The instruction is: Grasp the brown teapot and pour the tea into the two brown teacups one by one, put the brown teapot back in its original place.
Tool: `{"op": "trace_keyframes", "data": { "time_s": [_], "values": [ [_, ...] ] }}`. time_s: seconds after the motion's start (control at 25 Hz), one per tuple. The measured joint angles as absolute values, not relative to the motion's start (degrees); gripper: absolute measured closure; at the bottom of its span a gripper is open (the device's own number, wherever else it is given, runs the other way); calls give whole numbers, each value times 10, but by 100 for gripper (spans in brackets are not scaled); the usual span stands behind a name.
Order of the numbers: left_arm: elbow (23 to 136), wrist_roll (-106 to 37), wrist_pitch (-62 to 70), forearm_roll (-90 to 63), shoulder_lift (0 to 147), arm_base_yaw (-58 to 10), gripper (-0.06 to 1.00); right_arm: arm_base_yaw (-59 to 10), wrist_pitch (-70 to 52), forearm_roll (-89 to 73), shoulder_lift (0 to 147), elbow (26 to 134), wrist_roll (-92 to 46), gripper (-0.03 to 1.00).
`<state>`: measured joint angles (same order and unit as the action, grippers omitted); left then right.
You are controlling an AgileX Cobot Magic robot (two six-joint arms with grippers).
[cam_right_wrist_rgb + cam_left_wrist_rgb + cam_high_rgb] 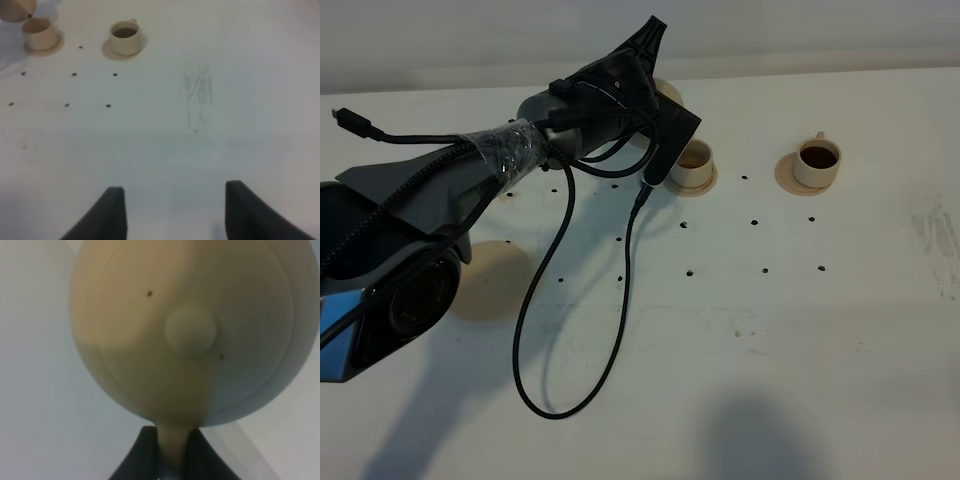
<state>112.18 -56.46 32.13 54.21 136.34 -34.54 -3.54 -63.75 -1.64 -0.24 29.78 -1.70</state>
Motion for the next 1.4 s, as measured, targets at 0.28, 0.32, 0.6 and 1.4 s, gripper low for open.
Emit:
{"op": "trace_keyframes", "data": {
  "time_s": [0.28, 0.32, 0.6, 1.4],
  "values": [
    [1122, -571, 316, 561, 1363, -348, 86, -35, -637, -16, -2, 298, -17, 53],
    [1122, -571, 313, 563, 1363, -348, 86, -35, -637, -16, -2, 298, -17, 53],
    [1122, -582, 299, 565, 1363, -348, 86, -35, -637, -16, -2, 298, -17, 53],
    [1122, -602, 261, 622, 1363, -348, 86, -35, -637, -16, -2, 298, -17, 53]
  ]
}}
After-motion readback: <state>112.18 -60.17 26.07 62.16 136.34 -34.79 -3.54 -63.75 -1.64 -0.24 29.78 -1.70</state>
